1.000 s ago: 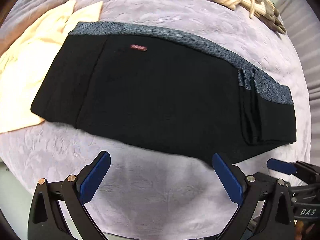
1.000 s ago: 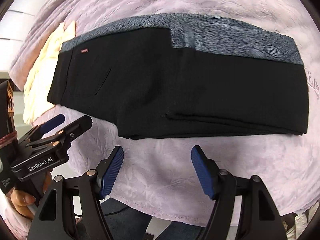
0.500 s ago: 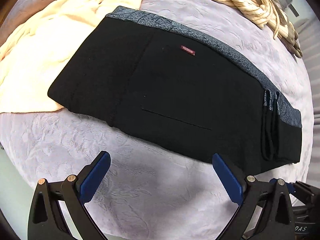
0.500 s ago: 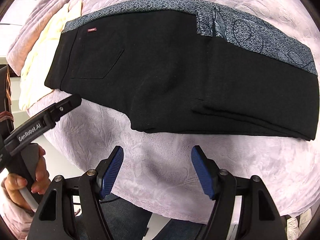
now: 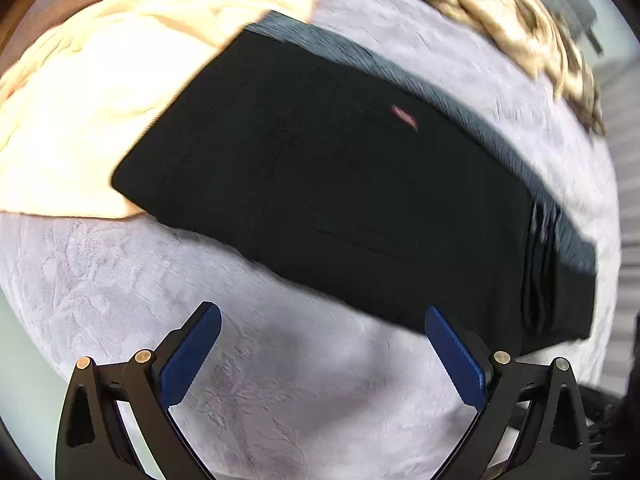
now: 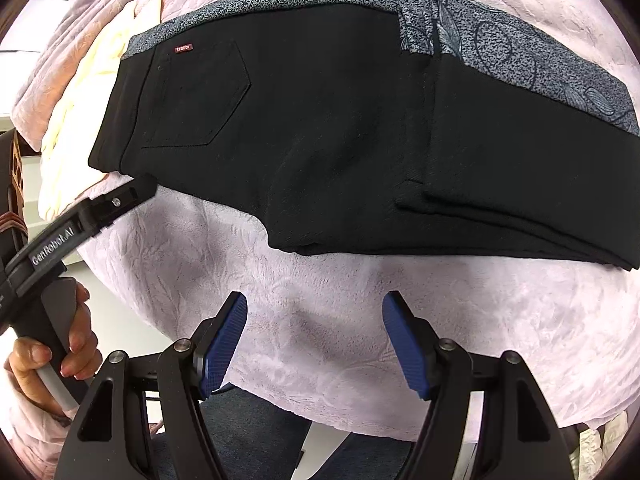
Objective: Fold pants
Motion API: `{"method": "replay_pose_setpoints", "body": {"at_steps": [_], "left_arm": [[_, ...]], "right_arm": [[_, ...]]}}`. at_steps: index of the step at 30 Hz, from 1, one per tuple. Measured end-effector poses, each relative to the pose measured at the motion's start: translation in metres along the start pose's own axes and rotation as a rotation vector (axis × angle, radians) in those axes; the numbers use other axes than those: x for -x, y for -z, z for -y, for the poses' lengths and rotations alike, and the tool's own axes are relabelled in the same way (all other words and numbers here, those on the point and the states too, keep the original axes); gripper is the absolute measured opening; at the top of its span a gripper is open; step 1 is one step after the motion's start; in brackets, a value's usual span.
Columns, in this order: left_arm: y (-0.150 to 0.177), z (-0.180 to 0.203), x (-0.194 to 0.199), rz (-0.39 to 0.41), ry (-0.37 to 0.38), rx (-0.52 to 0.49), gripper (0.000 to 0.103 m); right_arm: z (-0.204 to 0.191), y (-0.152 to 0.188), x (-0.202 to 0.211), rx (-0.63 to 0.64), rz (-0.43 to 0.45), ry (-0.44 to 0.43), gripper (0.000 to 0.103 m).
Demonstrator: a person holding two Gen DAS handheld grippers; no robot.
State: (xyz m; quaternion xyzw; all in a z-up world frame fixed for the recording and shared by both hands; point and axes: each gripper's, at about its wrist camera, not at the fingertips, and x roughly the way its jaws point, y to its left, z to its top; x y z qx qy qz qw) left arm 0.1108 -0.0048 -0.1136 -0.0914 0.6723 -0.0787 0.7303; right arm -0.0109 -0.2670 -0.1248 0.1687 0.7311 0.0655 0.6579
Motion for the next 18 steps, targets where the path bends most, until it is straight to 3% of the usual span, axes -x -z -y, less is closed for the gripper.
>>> {"method": "replay_pose_setpoints", "body": {"at_steps": [5,9,11,18], "left_arm": [[-0.016,-0.055,0.014,0.069,0.196,0.191,0.102],[-0.021,-0.07,0.008,0.07,0.338,0.219,0.102],[-0.022,-0.069,0.001,0.062,0.377,0.22,0.102],[-0.024,-0.063,-0.018,0.057,0.399,0.24,0.102]], "right_arm": [[0.003,0.004,-0.003,-0.008,0.002,-0.007,0.074],[0.009,0.007,-0.008,-0.018,-0.008,-0.008,0.074],[0.01,0.01,-0.013,-0.024,-0.018,-0.008,0.074],[0.006,0.009,-0.018,-0.01,-0.035,0.005,0.074]]}}
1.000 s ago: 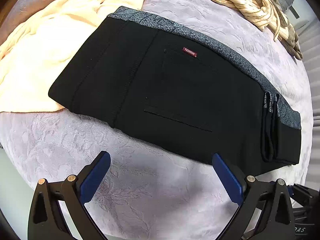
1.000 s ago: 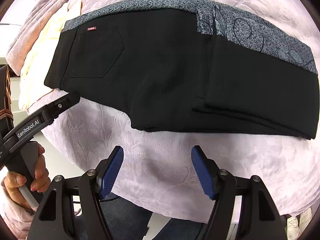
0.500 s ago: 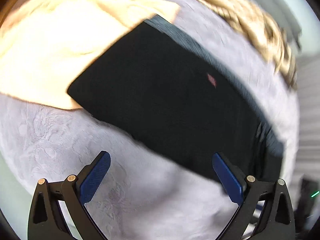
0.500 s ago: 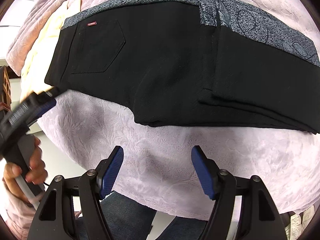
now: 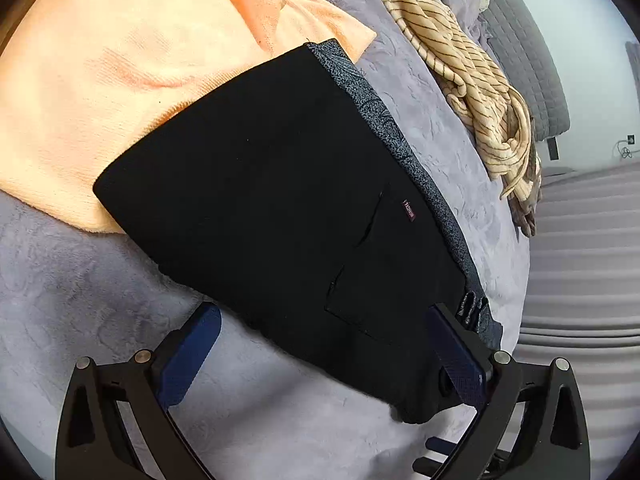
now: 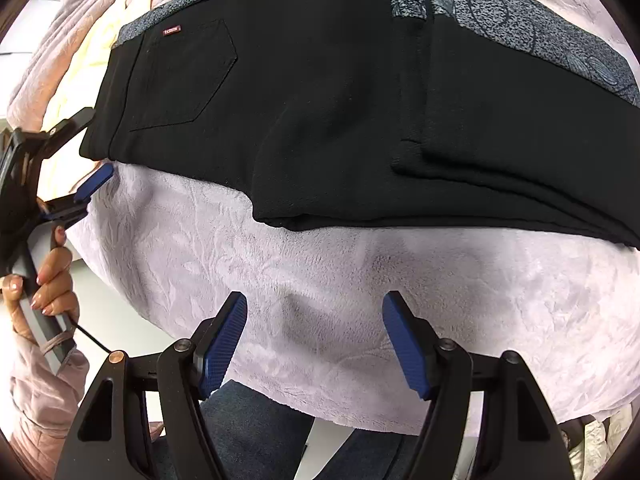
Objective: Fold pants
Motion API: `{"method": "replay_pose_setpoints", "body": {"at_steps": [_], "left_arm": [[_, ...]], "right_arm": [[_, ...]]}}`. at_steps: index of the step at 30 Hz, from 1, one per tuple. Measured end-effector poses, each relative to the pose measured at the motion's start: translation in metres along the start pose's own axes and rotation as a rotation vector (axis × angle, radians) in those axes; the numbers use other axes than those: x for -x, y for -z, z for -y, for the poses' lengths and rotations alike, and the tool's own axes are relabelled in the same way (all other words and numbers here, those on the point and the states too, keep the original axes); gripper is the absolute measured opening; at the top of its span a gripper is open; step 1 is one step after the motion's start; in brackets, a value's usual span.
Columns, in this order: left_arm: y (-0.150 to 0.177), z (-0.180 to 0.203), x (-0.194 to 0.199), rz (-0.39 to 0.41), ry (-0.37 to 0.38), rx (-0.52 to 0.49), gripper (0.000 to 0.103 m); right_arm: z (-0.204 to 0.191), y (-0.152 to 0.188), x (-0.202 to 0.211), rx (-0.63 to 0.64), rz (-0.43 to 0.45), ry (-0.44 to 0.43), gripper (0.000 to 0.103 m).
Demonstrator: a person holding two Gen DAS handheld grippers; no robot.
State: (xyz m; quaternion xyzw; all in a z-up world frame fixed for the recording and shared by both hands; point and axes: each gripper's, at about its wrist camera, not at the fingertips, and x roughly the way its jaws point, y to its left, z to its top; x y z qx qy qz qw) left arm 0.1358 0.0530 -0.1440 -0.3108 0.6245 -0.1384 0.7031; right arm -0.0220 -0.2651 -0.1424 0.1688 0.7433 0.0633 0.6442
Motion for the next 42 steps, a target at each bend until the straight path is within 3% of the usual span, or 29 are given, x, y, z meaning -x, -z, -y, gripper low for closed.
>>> {"method": "replay_pose_setpoints", "body": {"at_steps": [9,17,20,23,24,25,28,30,33,36,42], "left_arm": [[-0.008,0.002,-0.01,0.0,0.005,0.022,0.102],[-0.005,0.036,0.008,0.064,0.005,-0.081,0.102],[-0.009,0.032,-0.003,0.084,-0.103,-0.064,0.097],[-0.008,0.029,-0.009,0.11,-0.237,-0.058,0.069],[-0.007,0.028,-0.011,0.12,-0.308,-0.085,0.051],[-0.006,0.028,-0.012,0.122,-0.347,-0.11,0.046],[0.008,0.044,-0.013,0.176,-0.449,-0.27,0.043],[0.029,0.072,-0.024,0.238,-0.618,-0.515,0.043],[0.057,0.098,-0.042,0.301,-0.793,-0.766,0.043],[0.064,0.099,-0.048,0.309,-0.846,-0.846,0.043],[0.061,0.1,-0.049,0.303,-0.841,-0.85,0.043]], "right_arm": [[-0.007,-0.004,-0.003,0.016,-0.003,0.007,0.074],[-0.021,-0.024,0.03,0.048,0.085,-0.019,0.074],[-0.035,-0.047,0.06,0.088,0.149,-0.035,0.074],[-0.053,-0.077,0.095,0.141,0.205,-0.06,0.074],[-0.058,-0.086,0.106,0.157,0.221,-0.069,0.074],[-0.064,-0.095,0.115,0.172,0.232,-0.081,0.074],[-0.083,-0.118,0.137,0.223,0.242,-0.108,0.074],[-0.098,-0.132,0.143,0.26,0.222,-0.108,0.074],[-0.13,-0.153,0.139,0.317,0.155,-0.118,0.074],[-0.164,-0.167,0.122,0.356,0.08,-0.135,0.074],[-0.247,-0.181,0.069,0.482,-0.085,-0.069,0.074]]}}
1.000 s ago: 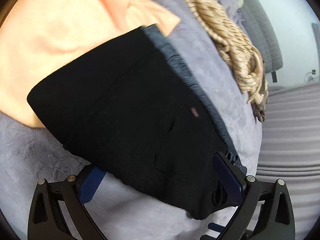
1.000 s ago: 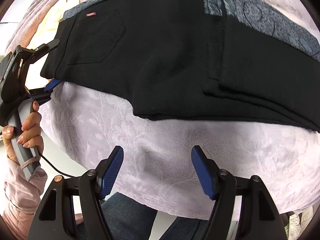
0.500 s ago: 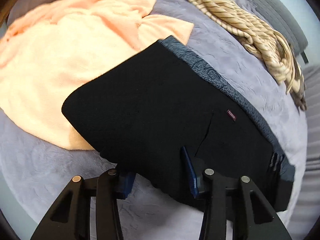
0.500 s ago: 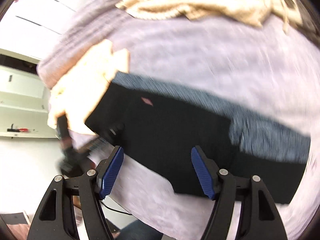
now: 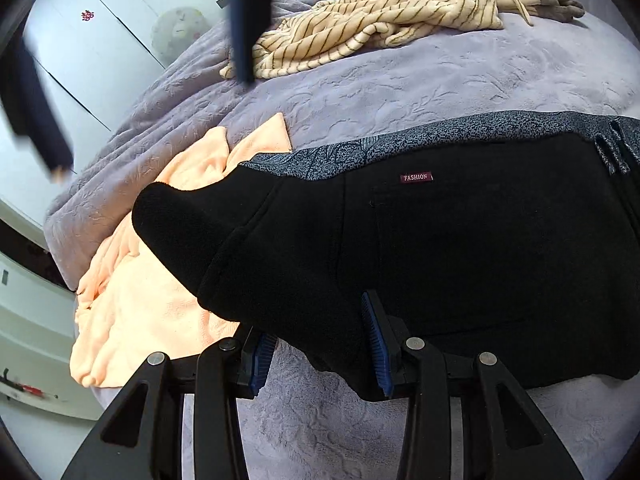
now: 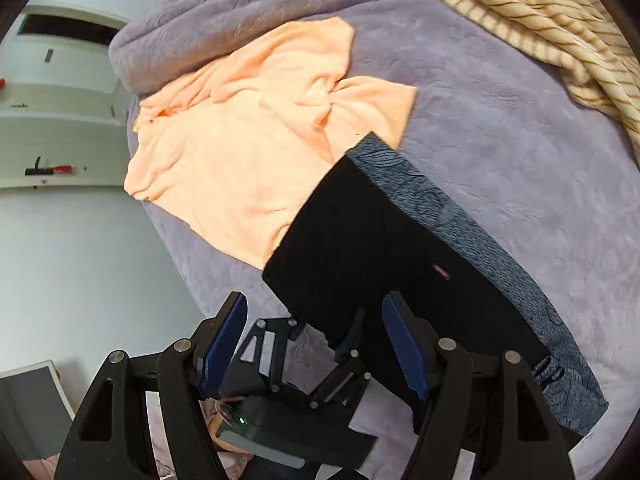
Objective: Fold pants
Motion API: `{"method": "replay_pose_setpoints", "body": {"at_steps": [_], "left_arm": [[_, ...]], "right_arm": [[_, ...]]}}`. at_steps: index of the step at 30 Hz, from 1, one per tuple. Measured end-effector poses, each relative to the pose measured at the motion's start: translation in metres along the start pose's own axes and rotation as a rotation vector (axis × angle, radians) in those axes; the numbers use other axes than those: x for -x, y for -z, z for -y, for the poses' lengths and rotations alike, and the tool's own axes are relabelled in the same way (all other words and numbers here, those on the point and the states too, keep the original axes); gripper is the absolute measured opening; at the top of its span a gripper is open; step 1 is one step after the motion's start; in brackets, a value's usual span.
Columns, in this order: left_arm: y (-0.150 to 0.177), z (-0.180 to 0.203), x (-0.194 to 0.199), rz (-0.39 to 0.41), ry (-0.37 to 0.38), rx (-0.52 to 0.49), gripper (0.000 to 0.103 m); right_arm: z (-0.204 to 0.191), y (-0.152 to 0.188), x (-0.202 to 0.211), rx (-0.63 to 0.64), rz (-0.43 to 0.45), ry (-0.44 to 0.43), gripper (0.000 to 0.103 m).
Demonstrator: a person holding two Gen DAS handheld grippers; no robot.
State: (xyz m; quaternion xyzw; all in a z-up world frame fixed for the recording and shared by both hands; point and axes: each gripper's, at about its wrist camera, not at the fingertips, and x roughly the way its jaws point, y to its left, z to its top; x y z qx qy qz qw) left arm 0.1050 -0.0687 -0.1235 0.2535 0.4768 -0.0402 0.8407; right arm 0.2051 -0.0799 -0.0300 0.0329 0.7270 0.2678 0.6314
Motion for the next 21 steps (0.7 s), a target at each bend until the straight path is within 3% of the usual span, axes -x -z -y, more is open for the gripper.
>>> {"method": "replay_pose_setpoints", "body": {"at_steps": [4,8,9,10,11,13,21], "left_arm": [[0.0,-0.003,0.0,-0.001,0.016,0.024,0.043],[-0.002,-0.003,0.002,0.006,0.014,0.023,0.043],[-0.003,-0.003,0.003,0.006,0.015,0.022,0.043],[-0.004,-0.003,0.003,0.001,0.021,0.023,0.043],[-0.005,-0.003,0.005,0.003,0.022,0.023,0.043],[-0.009,0.0,0.016,0.038,0.018,0.006,0.043],[-0.047,0.021,0.094,0.194,0.087,-0.006,0.043]], "right_arm": [[-0.029,-0.021,-0.043,0.061,-0.106,0.024,0.074],[-0.034,-0.029,-0.075,0.081,-0.193,0.089,0.074],[-0.032,-0.029,-0.08,0.078,-0.214,0.095,0.07],[-0.029,-0.029,-0.084,0.076,-0.225,0.1,0.059],[-0.026,-0.028,-0.085,0.08,-0.229,0.105,0.025],[-0.021,-0.022,-0.075,0.095,-0.191,0.107,0.017],[0.026,0.03,0.022,0.05,0.007,-0.071,0.016]]}}
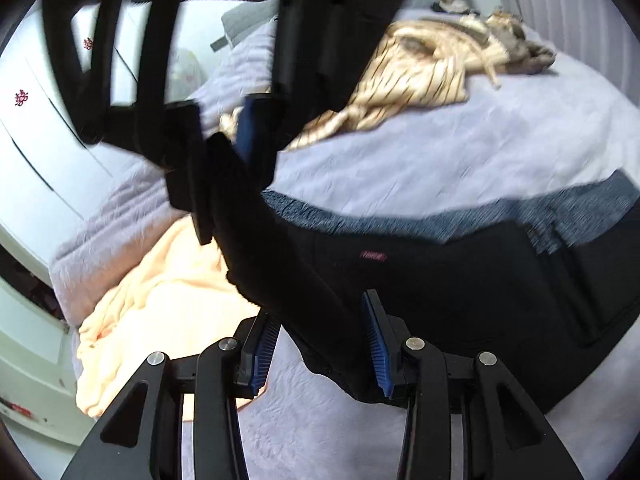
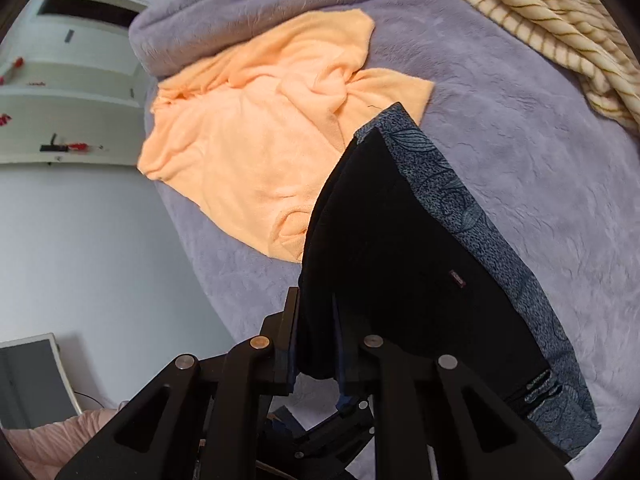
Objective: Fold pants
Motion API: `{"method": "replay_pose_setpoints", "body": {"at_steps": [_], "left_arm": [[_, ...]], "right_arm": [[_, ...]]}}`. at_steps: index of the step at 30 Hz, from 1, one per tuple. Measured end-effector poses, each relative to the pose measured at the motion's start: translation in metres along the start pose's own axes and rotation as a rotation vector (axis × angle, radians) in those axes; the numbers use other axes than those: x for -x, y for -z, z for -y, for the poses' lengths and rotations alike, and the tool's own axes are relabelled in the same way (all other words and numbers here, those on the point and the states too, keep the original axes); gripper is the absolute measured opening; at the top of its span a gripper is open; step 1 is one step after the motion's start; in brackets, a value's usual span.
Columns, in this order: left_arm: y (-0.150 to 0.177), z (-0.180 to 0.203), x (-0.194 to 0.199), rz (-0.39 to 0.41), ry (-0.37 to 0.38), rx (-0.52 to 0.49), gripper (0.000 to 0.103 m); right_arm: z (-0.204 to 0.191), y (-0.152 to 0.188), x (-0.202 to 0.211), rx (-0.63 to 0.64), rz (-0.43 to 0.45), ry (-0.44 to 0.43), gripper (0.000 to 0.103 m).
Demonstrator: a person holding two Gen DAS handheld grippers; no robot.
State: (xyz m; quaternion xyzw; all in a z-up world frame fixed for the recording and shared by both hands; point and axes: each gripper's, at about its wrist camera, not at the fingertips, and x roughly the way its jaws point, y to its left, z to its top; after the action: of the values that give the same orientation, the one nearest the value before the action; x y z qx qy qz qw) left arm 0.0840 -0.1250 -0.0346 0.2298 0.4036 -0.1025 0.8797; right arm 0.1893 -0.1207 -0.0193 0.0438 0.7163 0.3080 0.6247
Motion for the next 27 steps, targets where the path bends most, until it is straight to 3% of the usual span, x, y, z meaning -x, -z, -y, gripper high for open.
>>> {"method": "replay_pose_setpoints", "body": {"at_steps": [6,10,14,21,27], "left_arm": [[-0.044,0.052,0.051,0.101,0.098,-0.049,0.043],[-0.068,0.092,0.066,0.148,0.162,-0.129,0.043],[-0.077,0.155,0.088,0.182,0.232,-0.231,0.043],[-0.065,0.264,0.11,0.176,0.324,-0.393,0.043],[-0.037,0.347,0.092,0.117,0.323,-0.528,0.043]], "right_arm": [[0.048,0.071,0.095,-0.08,0.221,-0.104,0.016],[0.085,0.129,0.139,-0.159,0.342,-0.135,0.016],[0.137,0.195,0.17,-0.258,0.462,-0.176,0.016],[0.232,0.31,0.174,-0.47,0.579,-0.242,0.017],[0.3,0.375,0.139,-0.608,0.586,-0.225,0.018]]}}
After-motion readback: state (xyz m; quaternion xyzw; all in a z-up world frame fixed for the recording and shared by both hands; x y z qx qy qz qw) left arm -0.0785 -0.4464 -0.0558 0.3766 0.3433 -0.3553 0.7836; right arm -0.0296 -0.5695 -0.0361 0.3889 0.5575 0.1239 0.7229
